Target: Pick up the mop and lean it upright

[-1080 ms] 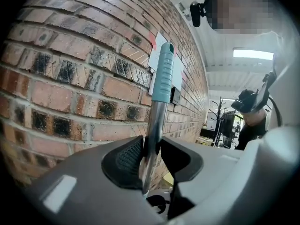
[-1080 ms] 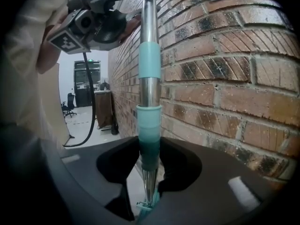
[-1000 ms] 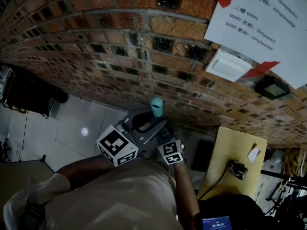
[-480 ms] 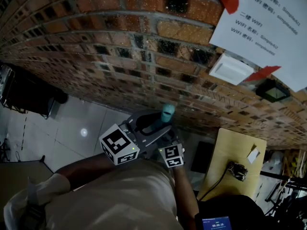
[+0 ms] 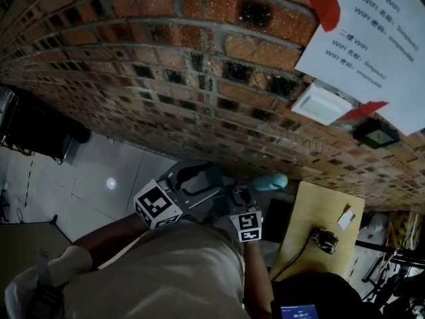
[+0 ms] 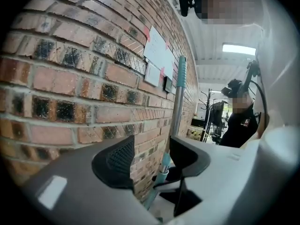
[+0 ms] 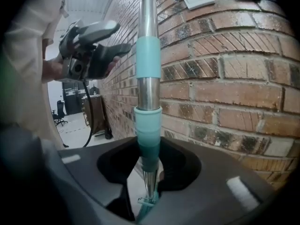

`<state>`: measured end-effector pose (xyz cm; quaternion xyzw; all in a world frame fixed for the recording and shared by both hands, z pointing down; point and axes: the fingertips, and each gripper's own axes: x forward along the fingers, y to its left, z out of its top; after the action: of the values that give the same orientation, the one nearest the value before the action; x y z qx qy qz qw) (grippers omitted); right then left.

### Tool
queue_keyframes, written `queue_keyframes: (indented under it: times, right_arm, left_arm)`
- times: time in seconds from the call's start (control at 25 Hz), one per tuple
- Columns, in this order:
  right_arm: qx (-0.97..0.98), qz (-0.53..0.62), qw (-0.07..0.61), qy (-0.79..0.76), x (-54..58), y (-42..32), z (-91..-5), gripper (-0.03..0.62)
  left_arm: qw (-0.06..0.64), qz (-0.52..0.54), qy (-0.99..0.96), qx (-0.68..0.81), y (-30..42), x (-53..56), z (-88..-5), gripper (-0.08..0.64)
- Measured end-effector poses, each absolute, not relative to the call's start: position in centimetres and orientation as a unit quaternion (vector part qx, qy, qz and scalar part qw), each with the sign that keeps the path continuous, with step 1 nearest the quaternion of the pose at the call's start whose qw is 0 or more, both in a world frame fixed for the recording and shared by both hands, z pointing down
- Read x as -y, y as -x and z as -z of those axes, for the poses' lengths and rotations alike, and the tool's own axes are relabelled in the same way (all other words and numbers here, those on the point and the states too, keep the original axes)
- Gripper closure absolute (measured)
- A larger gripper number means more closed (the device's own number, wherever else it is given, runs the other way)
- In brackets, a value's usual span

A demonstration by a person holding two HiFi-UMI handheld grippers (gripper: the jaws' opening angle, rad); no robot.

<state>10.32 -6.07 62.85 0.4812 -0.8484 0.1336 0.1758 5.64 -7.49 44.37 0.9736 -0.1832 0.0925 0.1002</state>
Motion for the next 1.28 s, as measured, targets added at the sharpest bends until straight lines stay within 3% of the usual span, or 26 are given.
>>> queue_keyframes:
  times: [0.56,0.84,1.0,1.28]
  right_arm:
    - [0.856,-0.134,0.180,-0.465,3.2,-13.9,-62.7,0.462]
    - [0.860,-0.133,0.188,-0.456,2.3,-14.4,-63.2,0.462]
    - [0.861,-0.133,0.189,-0.453,2.0,-14.4,-63.3,0.462]
    - [0.865,-0.130,0.185,-0.448,2.2,-14.0,-63.2,0.462]
  left_arm:
    - [0.135,-0.205,-0.927,0.284,3.0,11.5,-58.1,0.314]
    - [0.132,-0.212,-0.926,0.284,3.0,11.3,-58.7,0.314]
    - [0.120,-0.202,-0.929,0.287,2.8,11.5,-58.2,0.387]
    - [0.127,-0.138,-0.962,0.197,-1.7,9.6,-54.0,0.331]
